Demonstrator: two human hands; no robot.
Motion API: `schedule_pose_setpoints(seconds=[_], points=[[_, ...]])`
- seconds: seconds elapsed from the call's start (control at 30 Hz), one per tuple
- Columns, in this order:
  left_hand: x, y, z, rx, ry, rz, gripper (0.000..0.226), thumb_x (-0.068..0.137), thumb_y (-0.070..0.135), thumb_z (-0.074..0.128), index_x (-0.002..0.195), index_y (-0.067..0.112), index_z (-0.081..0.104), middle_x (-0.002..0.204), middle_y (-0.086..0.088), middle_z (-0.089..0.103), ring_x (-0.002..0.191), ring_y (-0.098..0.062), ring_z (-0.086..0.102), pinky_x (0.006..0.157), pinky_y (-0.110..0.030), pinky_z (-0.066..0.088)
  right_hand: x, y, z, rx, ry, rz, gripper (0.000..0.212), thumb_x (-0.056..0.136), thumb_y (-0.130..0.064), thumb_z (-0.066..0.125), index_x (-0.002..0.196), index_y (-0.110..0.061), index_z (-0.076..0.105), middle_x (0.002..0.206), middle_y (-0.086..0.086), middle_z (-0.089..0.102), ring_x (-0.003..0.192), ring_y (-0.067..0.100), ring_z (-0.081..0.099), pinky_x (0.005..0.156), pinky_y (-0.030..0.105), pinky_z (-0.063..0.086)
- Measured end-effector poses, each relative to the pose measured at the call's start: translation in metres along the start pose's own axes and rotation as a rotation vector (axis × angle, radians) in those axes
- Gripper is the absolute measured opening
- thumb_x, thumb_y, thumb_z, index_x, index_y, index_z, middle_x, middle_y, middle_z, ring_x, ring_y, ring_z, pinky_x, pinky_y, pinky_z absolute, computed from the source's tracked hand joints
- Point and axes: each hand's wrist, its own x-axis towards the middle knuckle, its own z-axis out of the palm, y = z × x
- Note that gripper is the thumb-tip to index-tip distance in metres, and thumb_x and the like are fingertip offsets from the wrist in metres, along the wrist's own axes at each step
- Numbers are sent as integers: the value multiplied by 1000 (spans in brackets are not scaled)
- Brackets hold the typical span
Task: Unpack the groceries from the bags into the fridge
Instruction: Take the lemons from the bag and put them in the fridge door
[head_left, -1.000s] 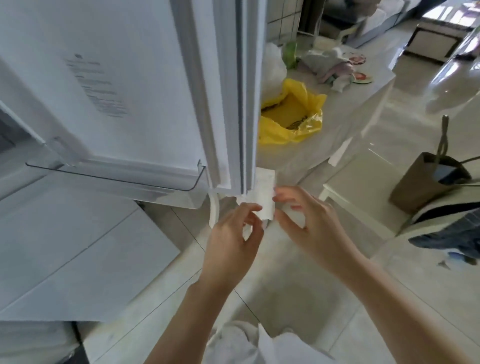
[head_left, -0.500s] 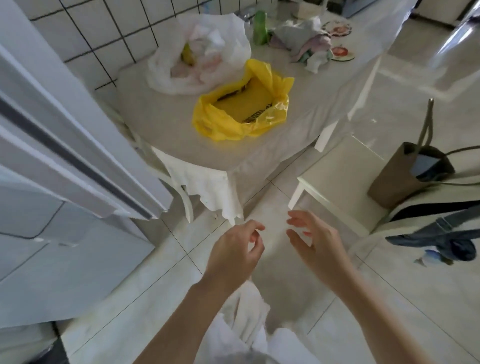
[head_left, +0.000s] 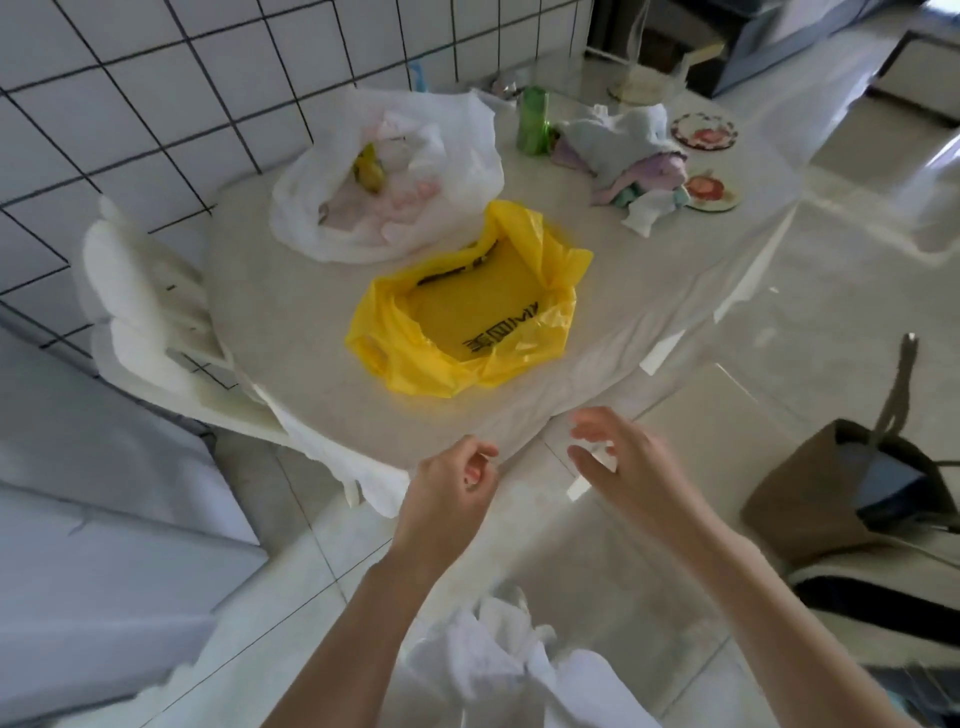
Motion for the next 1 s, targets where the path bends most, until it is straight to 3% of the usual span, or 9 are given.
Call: schedule_pose_setpoints(seconds=[0.23, 0.47, 0.63, 0.8, 1.0], points=[[89, 18, -8, 26, 43, 5, 20, 90, 34, 51, 101, 26, 66, 85, 9, 69, 82, -2, 63, 76, -31, 56, 118, 5, -44, 6, -12, -111, 27, 90, -21, 61, 116, -17, 59, 109, -3, 67, 104, 10, 61, 88, 29, 49], [193, 22, -25, -8, 208, -50, 30, 85, 47, 47, 100, 28, 66, 84, 9, 70, 80, -1, 63, 73, -28, 55, 250, 7, -53, -39, -110, -233, 31, 89, -20, 64, 119, -12, 59, 111, 0, 67, 104, 12, 62, 83, 20, 43], [273, 27, -40, -3, 285, -185, 16, 83, 35, 52, 95, 34, 62, 82, 10, 68, 79, 0, 62, 76, -30, 54, 351, 4, -54, -81, -209, -332, 31, 91, -23, 60, 121, -16, 58, 111, -2, 64, 104, 16, 60, 80, 22, 40], [341, 26, -58, 50, 315, -280, 14, 90, 16, 60, 97, 27, 66, 83, 15, 64, 81, -6, 62, 80, -31, 51, 447, -3, -57, -106, -262, -388, 31, 90, -21, 61, 120, -16, 58, 113, 0, 64, 106, 19, 59, 84, 25, 41], [419, 19, -93, 217, 392, -295, 27, 90, 12, 56, 116, 16, 61, 117, 1, 59, 114, -18, 48, 96, -34, 42, 550, -24, -45, -229, -246, -520, 36, 92, -23, 58, 127, -13, 55, 128, 3, 53, 124, 25, 43, 100, 30, 35]])
